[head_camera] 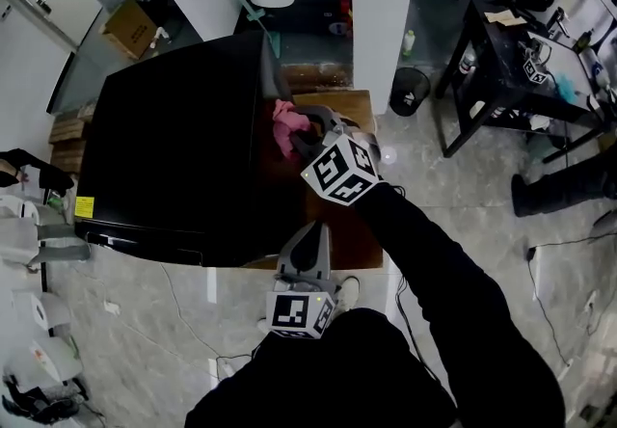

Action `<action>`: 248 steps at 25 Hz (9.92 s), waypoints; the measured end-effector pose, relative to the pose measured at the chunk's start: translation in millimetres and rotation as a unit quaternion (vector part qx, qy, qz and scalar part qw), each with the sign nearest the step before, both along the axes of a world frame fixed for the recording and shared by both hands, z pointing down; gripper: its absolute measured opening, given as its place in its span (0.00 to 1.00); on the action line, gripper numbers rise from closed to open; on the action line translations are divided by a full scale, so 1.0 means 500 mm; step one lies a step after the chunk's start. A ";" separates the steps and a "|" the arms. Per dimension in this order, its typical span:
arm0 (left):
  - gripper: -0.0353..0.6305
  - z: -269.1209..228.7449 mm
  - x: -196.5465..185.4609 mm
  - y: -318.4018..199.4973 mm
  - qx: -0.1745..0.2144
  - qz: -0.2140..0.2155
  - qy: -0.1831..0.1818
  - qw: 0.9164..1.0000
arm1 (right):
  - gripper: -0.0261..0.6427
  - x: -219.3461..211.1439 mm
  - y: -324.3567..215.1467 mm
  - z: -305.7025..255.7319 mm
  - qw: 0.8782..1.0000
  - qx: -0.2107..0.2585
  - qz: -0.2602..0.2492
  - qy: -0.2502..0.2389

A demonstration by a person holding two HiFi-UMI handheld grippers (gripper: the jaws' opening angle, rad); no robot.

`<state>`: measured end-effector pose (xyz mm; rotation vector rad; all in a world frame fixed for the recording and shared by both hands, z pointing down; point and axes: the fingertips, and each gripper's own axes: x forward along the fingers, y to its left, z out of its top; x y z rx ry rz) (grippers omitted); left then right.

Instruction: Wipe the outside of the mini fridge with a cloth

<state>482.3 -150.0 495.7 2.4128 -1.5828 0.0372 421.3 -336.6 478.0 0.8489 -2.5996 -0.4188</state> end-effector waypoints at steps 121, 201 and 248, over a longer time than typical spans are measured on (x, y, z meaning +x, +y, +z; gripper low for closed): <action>0.06 -0.001 -0.110 0.235 0.030 0.159 -0.012 0.987 | 0.11 0.072 0.232 0.211 0.990 -0.088 0.107 0.007; 0.06 -0.217 -1.688 -0.208 0.129 0.233 -0.037 0.963 | 0.12 -1.399 0.160 -0.111 0.796 -0.181 0.269 -0.510; 0.06 0.075 -1.429 -0.491 0.038 0.417 -0.080 0.905 | 0.12 -1.087 -0.095 0.257 0.394 -0.150 0.454 -0.785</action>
